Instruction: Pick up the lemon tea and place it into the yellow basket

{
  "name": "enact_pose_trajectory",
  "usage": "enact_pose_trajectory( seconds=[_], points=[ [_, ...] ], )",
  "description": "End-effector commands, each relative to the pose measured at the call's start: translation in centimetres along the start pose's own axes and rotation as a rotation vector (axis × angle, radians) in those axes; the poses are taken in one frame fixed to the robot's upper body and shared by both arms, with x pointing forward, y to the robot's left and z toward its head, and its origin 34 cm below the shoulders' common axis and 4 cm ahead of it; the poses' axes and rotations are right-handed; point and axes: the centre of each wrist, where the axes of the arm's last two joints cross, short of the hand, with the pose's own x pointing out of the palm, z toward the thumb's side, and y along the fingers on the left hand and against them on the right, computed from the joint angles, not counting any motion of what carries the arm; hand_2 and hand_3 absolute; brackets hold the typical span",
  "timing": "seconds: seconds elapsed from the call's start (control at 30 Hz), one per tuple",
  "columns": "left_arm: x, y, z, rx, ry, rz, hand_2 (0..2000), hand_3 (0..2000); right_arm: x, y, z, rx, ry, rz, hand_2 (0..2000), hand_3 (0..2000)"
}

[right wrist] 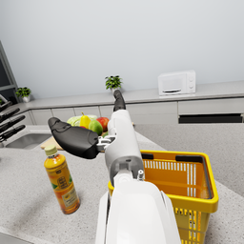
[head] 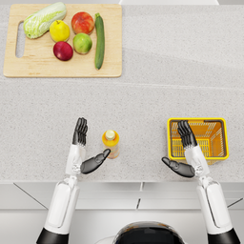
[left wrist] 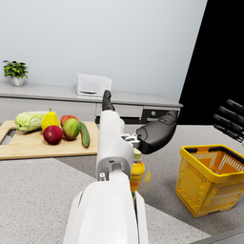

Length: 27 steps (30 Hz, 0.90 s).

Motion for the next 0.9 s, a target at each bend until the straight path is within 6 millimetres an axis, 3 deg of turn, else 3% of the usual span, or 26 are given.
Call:
enact_pose_trajectory(
  seconds=[0.03,0.4,0.43,0.53,0.63,0.8,0.9],
  points=[
    [0.0,0.0,0.0,0.000,0.000,0.000,0,0,0.0,0.0,0.0,0.000,0.000,0.000,0,0],
    [0.0,0.0,0.0,0.000,0.000,0.000,0,0,0.0,0.0,0.0,0.000,0.000,0.000,0,0],
    [0.4,0.0,-0.7,-0.028,-0.002,-0.016,0,0,0.4,-0.1,-0.7,0.027,-0.008,0.017,0,0],
    [1.1,0.3,-0.2,0.065,-0.015,-0.093,0,0,1.0,-0.1,2.0,-0.147,-0.005,-0.034,0,0],
    [1.1,1.1,-1.8,0.034,-0.033,-0.104,0,0,0.5,0.4,3.5,-0.230,0.048,-0.087,0,0],
    [0.8,2.4,-4.7,-0.035,0.153,-0.079,0,0,1.3,0.6,5.6,-0.333,0.259,-0.119,0,0],
    [-0.1,3.0,-7.8,-0.147,0.197,-0.047,0,0,1.5,0.8,4.6,-0.295,0.300,-0.119,0,0]
  ],
)
